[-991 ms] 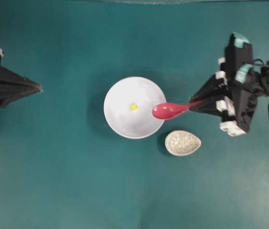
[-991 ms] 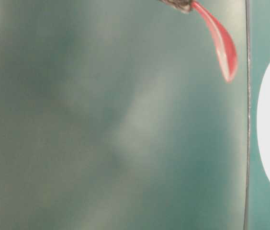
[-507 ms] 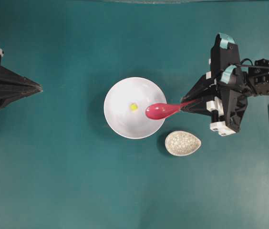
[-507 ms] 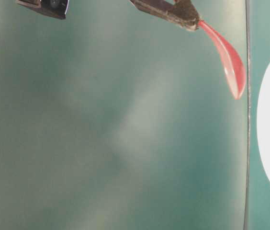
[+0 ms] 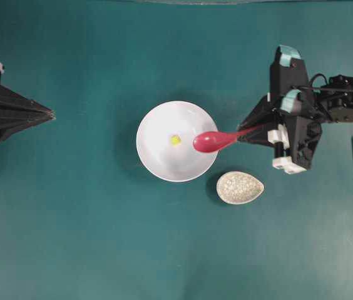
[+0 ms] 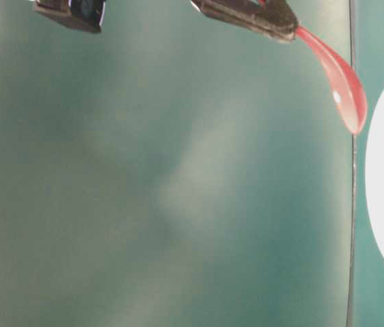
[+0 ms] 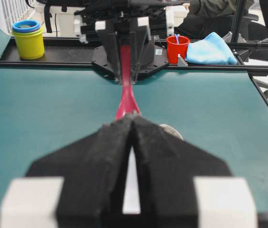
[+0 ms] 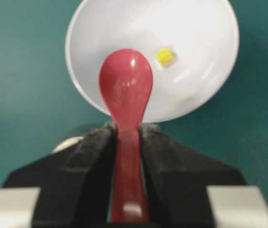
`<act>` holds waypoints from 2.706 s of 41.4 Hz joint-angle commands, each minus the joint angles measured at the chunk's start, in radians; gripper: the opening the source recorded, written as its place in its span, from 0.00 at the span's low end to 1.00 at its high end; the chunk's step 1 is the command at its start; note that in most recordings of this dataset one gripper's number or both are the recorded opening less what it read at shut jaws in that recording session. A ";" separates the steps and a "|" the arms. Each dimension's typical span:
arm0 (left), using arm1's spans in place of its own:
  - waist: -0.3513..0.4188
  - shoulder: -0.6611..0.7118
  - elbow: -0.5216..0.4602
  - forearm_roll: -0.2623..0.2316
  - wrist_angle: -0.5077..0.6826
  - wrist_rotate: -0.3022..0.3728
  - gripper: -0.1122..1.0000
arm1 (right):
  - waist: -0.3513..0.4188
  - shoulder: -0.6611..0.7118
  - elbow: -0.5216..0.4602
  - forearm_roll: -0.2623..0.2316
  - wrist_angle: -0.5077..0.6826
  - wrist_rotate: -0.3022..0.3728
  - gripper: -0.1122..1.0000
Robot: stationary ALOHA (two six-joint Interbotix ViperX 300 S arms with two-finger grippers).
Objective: Scoop the yellow hexagonal prism block from the bowl with a spoon using the right arm.
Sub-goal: 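Carry the spoon over the white bowl and lower it inside, then push the spoon bowl under the yellow block along the bowl floor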
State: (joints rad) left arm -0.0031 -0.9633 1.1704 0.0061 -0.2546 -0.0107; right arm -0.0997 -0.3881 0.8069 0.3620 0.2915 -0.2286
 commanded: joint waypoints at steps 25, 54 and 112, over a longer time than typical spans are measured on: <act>-0.002 0.005 -0.028 0.003 -0.011 0.000 0.13 | -0.029 0.222 -0.187 -0.067 0.129 0.003 0.32; -0.002 0.005 -0.028 0.003 -0.008 0.006 0.13 | -0.034 0.282 -0.198 -0.067 0.123 0.006 0.32; -0.002 0.005 -0.028 0.003 -0.008 0.009 0.13 | -0.043 0.371 -0.264 -0.067 0.089 0.104 0.32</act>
State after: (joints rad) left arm -0.0031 -0.9633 1.1704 0.0077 -0.2562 -0.0031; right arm -0.1396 -0.0046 0.5691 0.2961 0.3866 -0.1258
